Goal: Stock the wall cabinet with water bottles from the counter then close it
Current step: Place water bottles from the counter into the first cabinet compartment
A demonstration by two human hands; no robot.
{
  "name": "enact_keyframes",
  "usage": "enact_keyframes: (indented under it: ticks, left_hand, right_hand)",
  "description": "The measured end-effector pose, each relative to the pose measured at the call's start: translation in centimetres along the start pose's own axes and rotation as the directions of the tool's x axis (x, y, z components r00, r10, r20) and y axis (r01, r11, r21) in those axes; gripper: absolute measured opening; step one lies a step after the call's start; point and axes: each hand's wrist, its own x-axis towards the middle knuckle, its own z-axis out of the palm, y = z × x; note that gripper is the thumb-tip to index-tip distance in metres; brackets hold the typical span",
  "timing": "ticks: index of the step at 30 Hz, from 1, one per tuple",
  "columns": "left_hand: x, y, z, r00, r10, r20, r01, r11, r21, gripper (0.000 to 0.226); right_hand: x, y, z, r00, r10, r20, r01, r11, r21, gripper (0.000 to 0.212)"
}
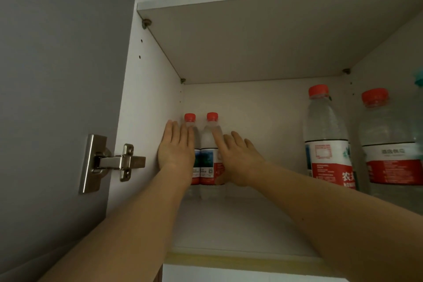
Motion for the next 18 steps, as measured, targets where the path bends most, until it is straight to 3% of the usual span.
enact_keyframes:
  ticks: [6, 12, 18]
  left_hand:
    - [-0.5, -0.5, -0.5, 0.995, 0.009, -0.097, -0.014, 0.999, -0.052, 0.103]
    - [-1.3, -1.1, -0.9, 0.959, 0.025, -0.281, -0.095, 0.967, -0.237, 0.082]
    - [-2.3, -1.4, -3.2, 0.930, -0.054, -0.364, -0.170, 0.815, -0.554, 0.090]
  right_hand:
    - [-0.2, -0.6, -0.5, 1.000, 0.014, 0.016, -0.014, 1.000, -0.007, 0.128]
    - [-2.2, -0.1, -4.3, 0.999, 0.017, 0.040, -0.019, 0.998, 0.053, 0.115]
    - [-7.6, 0.2, -9.9, 0.987, -0.069, -0.147, 0.073, 0.997, 0.026, 0.084]
